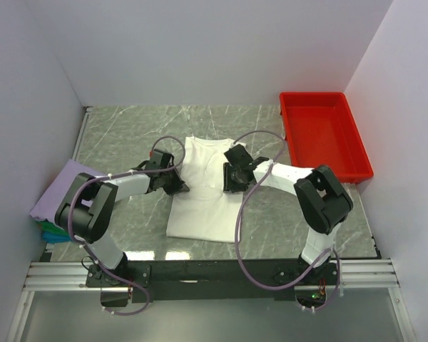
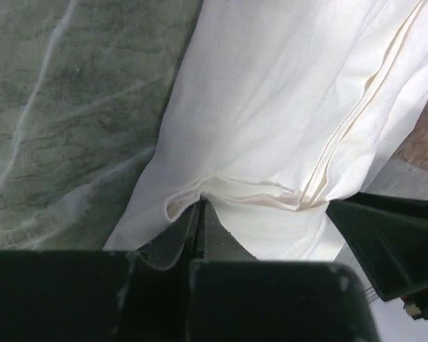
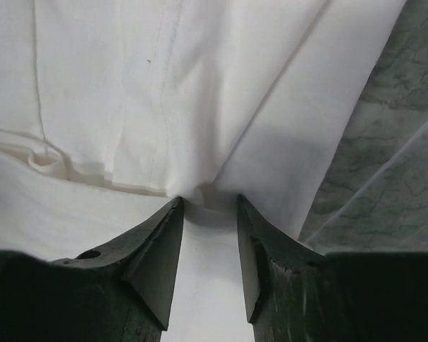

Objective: Fold and stack the t-shirts
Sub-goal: Fold the tshirt

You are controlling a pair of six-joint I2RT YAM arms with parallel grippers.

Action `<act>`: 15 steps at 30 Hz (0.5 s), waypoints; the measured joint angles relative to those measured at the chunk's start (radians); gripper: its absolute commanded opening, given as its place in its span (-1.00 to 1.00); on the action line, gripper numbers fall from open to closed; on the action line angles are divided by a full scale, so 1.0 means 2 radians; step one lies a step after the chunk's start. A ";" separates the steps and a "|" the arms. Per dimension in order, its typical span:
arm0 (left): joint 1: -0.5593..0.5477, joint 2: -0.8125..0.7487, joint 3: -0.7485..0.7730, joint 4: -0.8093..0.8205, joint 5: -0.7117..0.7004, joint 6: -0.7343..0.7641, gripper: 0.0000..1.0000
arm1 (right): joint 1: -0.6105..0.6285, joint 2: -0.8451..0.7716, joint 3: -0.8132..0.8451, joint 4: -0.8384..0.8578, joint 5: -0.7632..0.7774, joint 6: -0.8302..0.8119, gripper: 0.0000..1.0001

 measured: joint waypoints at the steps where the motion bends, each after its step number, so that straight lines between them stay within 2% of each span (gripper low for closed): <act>1: 0.001 0.000 -0.001 0.002 0.000 0.000 -0.99 | -0.002 0.008 0.007 0.001 0.003 -0.003 -0.13; 15: 0.021 -0.002 0.002 -0.004 0.003 -0.002 -0.99 | -0.048 0.030 0.030 0.016 -0.046 -0.020 -0.14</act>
